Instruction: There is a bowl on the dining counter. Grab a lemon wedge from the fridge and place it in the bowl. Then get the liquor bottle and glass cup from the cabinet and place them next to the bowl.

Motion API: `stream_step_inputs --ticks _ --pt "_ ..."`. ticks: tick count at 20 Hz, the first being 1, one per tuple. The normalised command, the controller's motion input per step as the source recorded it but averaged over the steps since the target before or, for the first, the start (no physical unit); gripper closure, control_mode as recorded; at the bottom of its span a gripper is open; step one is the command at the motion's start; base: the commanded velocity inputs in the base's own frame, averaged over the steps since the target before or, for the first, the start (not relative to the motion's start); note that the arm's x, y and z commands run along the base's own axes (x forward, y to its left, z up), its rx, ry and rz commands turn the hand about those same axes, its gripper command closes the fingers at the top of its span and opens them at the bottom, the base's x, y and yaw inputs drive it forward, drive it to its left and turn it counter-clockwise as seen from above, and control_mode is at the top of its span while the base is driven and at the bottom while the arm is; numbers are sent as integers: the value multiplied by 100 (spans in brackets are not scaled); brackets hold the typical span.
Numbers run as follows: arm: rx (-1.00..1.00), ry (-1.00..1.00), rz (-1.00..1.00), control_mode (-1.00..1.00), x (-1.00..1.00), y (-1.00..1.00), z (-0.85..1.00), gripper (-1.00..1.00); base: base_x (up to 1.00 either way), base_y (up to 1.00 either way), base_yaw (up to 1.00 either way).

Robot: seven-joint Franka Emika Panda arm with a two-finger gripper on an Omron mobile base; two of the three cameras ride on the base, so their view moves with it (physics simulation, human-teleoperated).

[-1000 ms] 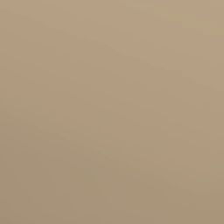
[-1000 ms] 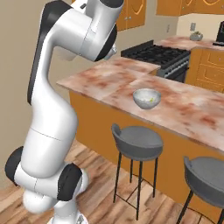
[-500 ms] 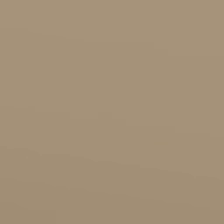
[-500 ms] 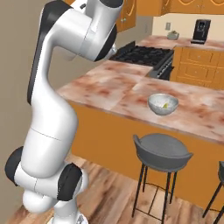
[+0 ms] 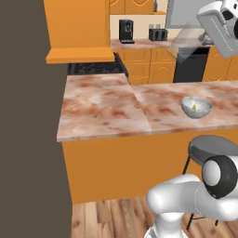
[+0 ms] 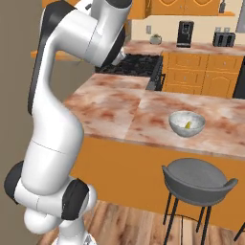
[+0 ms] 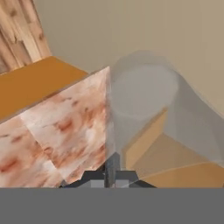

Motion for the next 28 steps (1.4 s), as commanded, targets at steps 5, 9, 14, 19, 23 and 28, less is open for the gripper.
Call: stream_step_inputs --ticks 5,9,14,19,23,28 --pt "0 0 0 100 0 0 0 100 64 22 -38" --pt "0 13 -20 -100 28 5 -23 100 30 10 -19" --pt "0 30 -46 -100 34 17 -60 100 0 0 0" --pt "0 31 -51 -100 13 21 -70 100 0 0 0" --pt "4 29 -45 -100 9 2 -64 100 0 0 0" --pt "8 33 -35 -100 28 0 -67 100 0 0 0"
